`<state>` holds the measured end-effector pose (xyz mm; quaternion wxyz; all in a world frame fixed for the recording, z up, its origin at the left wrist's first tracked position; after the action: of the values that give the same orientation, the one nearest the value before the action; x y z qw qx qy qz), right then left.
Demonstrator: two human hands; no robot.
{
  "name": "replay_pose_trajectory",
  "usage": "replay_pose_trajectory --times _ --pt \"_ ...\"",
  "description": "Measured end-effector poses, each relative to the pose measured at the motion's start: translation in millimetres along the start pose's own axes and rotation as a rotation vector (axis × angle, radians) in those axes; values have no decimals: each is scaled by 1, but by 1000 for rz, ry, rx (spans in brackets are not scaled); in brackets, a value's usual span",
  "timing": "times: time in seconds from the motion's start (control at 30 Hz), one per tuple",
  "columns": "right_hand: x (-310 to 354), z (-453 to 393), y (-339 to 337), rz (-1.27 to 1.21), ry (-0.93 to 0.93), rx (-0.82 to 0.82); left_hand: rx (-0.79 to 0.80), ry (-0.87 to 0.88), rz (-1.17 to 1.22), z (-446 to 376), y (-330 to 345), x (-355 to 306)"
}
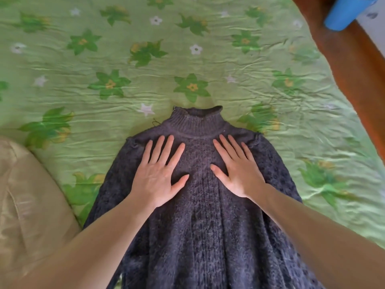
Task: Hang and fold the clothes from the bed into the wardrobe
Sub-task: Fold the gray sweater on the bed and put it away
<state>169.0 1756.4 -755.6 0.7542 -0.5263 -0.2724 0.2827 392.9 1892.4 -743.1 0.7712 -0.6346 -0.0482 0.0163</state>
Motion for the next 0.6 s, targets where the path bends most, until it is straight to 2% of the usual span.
replay_pose_trajectory --times 0.1,0.13,0.17,0.23,0.27,0.3,0.33,0.4,0.43,0.5,0.6 --pt "-12 -4 -23 -172 -133 143 22 -17 -13 -1 -17 -15" --pt "-18 0 -37 -248 -183 139 6 -33 4 -1 -22 -24" --pt "-25 10 -50 -312 -219 52 -13 -46 32 -1 -27 -36" --pt "-48 41 -66 -346 -188 -255 -63 -42 115 -2 -34 -66" --pt "-61 61 -67 -369 -103 -378 -87 -33 155 -3 -37 -83" --pt "-74 81 -63 -424 17 -426 -101 -21 187 -4 -38 -101" --pt "-85 100 -58 -506 146 -394 -103 -6 208 -6 -39 -119" --pt "-99 131 -42 -684 395 -144 -75 27 225 -9 -39 -153" --pt "-104 143 -31 -736 455 -20 -58 39 221 -11 -39 -169" --pt "-110 161 -17 -821 454 145 -21 61 208 -11 -37 -195" --pt "-112 181 -10 -1056 337 366 37 71 180 -10 -37 -220"
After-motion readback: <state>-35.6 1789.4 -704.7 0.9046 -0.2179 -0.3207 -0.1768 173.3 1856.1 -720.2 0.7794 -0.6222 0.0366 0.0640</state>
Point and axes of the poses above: each hand's wrist, its own z-axis away from the middle knuckle, its own y-axis out of the palm, x = y × z, the point moved 2 cm from there along -z, towards the middle knuckle, and after that the axes turned 6 degrees about x, right-handed, at the moved point
